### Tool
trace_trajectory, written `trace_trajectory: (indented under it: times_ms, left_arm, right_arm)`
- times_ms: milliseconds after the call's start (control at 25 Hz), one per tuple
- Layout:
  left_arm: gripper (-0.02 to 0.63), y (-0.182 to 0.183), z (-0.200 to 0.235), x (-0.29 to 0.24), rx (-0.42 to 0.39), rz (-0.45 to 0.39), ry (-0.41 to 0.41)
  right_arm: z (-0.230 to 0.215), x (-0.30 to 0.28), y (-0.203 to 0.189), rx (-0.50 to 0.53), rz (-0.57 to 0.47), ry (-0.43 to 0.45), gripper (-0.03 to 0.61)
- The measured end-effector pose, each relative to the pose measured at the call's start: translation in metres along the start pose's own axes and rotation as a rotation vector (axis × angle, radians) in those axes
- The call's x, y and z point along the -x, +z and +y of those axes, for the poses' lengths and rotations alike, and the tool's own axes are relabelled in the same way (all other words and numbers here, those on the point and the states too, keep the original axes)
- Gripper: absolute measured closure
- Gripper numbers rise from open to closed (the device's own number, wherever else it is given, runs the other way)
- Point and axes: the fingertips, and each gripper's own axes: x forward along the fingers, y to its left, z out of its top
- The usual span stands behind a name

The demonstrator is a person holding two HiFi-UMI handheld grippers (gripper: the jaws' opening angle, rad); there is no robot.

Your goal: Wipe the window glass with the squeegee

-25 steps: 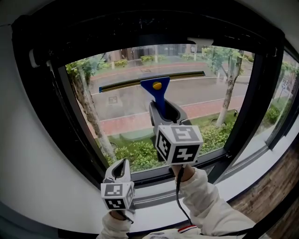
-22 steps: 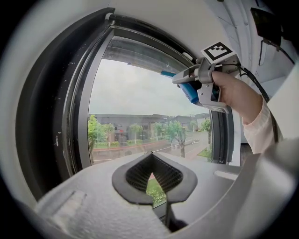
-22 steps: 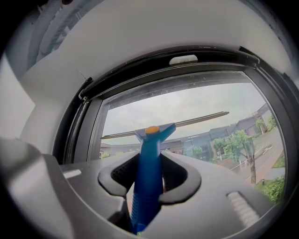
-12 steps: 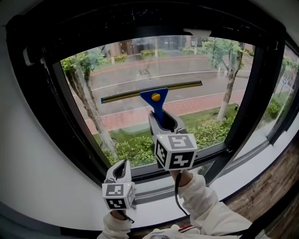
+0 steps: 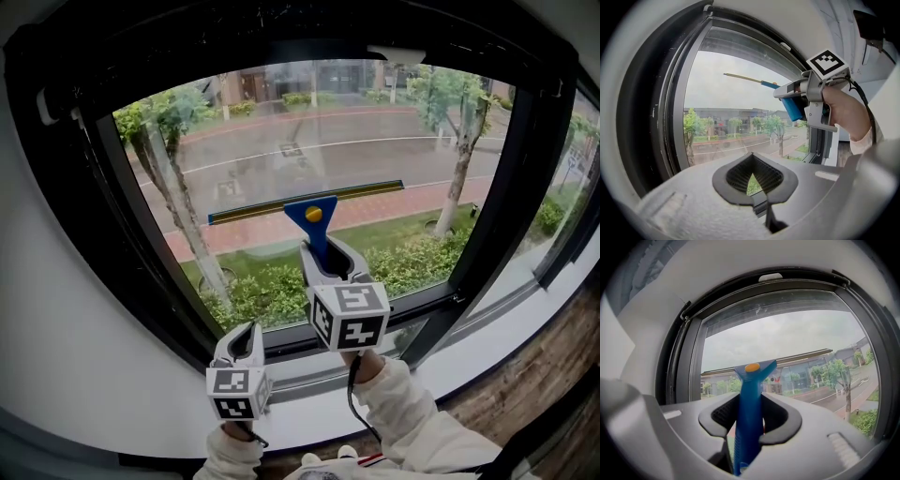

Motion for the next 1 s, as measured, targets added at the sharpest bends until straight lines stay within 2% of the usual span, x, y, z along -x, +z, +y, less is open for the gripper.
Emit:
trace_trajectory:
  times_ms: [1000]
  left_arm:
    - [0.614,-0.030,-0.013,-0.017,-0.010,0.080,-0.007]
  right_arm:
    - [-0.008,0.008,-0.095,-0.043,0.150,0.040,0.442]
